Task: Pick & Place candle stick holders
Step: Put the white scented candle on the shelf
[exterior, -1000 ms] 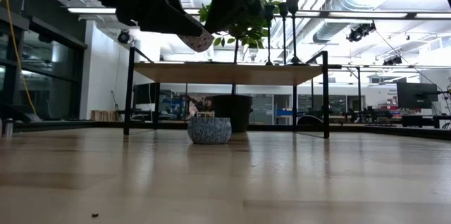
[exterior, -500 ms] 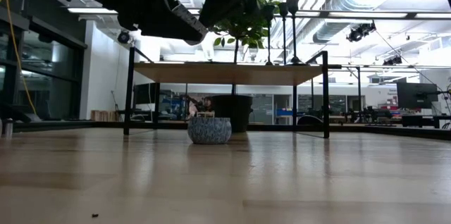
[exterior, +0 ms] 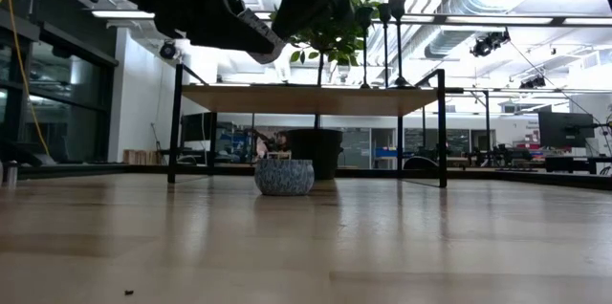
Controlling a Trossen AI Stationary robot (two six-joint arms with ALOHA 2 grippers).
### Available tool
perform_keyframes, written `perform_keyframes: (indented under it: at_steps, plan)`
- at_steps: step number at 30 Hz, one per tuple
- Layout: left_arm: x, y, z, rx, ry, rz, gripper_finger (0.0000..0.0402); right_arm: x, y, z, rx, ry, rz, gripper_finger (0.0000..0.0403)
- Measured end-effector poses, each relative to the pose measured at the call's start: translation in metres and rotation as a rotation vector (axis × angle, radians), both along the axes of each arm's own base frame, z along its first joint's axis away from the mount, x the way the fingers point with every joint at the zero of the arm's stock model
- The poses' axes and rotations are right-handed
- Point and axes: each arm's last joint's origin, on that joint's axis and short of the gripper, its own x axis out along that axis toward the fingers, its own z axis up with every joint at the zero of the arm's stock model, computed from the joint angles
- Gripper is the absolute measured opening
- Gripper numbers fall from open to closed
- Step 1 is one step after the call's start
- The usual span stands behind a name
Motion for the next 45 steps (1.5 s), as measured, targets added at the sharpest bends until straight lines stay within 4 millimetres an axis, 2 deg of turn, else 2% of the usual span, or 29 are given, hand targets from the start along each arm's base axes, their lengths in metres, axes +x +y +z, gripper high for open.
perform_keyframes:
  at_steps: [5,11,16,26,34,38,45]
  plan:
    - [0.0,-0.0002,0.0001,-0.006,-0.001,-0.005,0.0291,-0.0003,-0.0002,-0.0003,0.0,0.004,-0.002,0.0]
    - [0.0,-0.0002,0.0001,-0.007,-0.001,-0.007,0.0314,-0.0004,-0.0002,-0.0003,0.002,0.004,-0.003,0.0]
    - [0.0,-0.0002,0.0001,-0.013,-0.002,-0.004,0.0291,-0.0005,-0.0002,-0.0004,0.002,0.006,-0.003,0.0]
    - [-0.0002,-0.0003,-0.0003,-0.023,0.001,-0.001,0.0307,-0.0003,0.0004,-0.0006,0.027,0.005,0.008,0.0]
    - [-0.0003,-0.0004,-0.0005,-0.026,0.002,-0.002,0.0295,-0.0006,0.001,-0.0007,0.036,0.008,0.017,0.0002]
    - [-0.0003,-0.0003,-0.0004,-0.026,0.002,0.0,0.0304,-0.001,0.0011,-0.0009,0.034,0.013,0.016,0.0021]
    - [-0.0003,-0.0001,-0.0003,-0.025,0.001,0.005,0.0299,-0.0016,0.0007,-0.0011,0.009,0.017,-0.003,0.009]
